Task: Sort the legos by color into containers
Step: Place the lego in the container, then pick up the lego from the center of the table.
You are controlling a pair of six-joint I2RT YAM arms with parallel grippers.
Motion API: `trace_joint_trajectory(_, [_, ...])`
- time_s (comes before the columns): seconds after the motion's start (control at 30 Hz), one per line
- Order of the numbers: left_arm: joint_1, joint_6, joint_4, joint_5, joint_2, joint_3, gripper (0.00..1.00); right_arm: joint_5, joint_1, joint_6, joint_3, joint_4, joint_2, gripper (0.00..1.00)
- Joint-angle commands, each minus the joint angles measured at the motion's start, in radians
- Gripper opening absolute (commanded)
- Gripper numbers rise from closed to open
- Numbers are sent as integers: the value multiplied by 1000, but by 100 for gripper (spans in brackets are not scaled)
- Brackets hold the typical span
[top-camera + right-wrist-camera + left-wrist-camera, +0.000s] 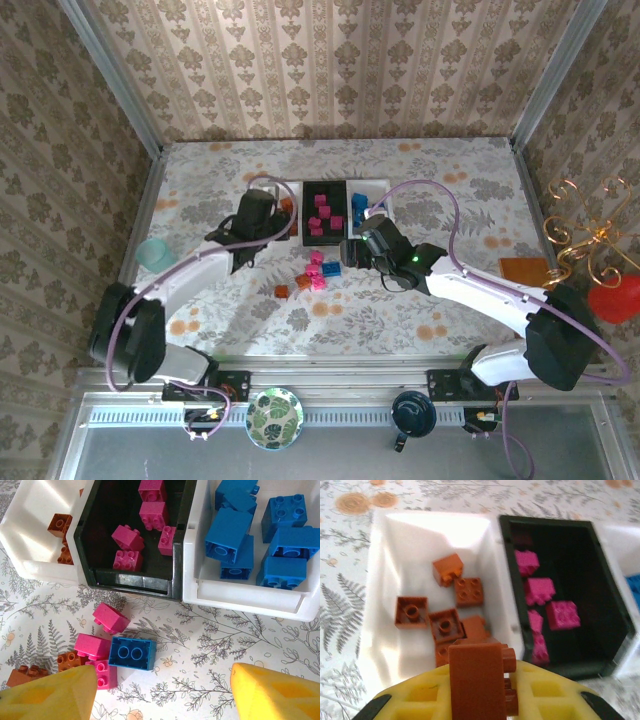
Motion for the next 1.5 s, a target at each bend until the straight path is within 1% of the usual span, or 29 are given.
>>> trace_joint_trajectory(0.0, [45,22,-22,24,114,68,18,-7,12,9,-16,-13,2,72])
trace_joint_trajectory(0.13, [61,24,-40,51,236,176,19,-56,21,-14,-28,-10,3,72])
trace_joint_trajectory(0.2, [61,24,-56,58,281,224,22,-98,35,-38,-33,6,6,72])
trace_joint_trajectory(0.23, [61,23,-62,63,293,240,26,-112,40,-46,-33,9,8,72])
trace_joint_trajectory(0.27, [91,16,-66,70,300,253,32,-127,49,-58,-30,16,15,72])
trace_joint_trajectory(0.37, [95,-6,-52,100,271,254,50,-165,74,-92,-16,23,45,73])
trace_joint_trajectory(0.5, [93,-27,-32,136,160,215,63,-200,126,-137,19,42,107,73])
trace_joint_trajectory(0.63, [87,-42,-29,159,-5,132,69,-211,183,-189,74,48,179,73])
trace_joint_trajectory(0.77, [73,-52,-39,133,-218,-20,76,-210,239,-220,165,33,287,73])
trace_joint_trajectory(0.83, [73,-63,-62,111,-323,-101,79,-154,262,-219,213,18,337,72])
trace_joint_trajectory(0.93, [73,-83,-112,83,-476,-216,81,-75,259,-176,278,-13,404,70])
trace_joint_trajectory(1.0, [74,-101,-140,78,-571,-290,82,-19,237,-113,316,-53,445,69])
trace_joint_trajectory(1.1, [73,-128,-179,68,-688,-371,84,4,206,-16,341,-70,481,71])
trace_joint_trajectory(1.13, [73,-135,-187,63,-712,-394,85,13,207,1,348,-70,491,71])
trace_joint_trajectory(1.2, [74,-144,-198,56,-766,-435,91,41,210,32,378,-92,518,70])
trace_joint_trajectory(1.33, [73,-148,-232,47,-813,-470,92,103,212,67,405,-121,559,67])
trace_joint_trajectory(1.47, [74,-151,-238,51,-817,-485,93,111,212,77,427,-122,585,62])
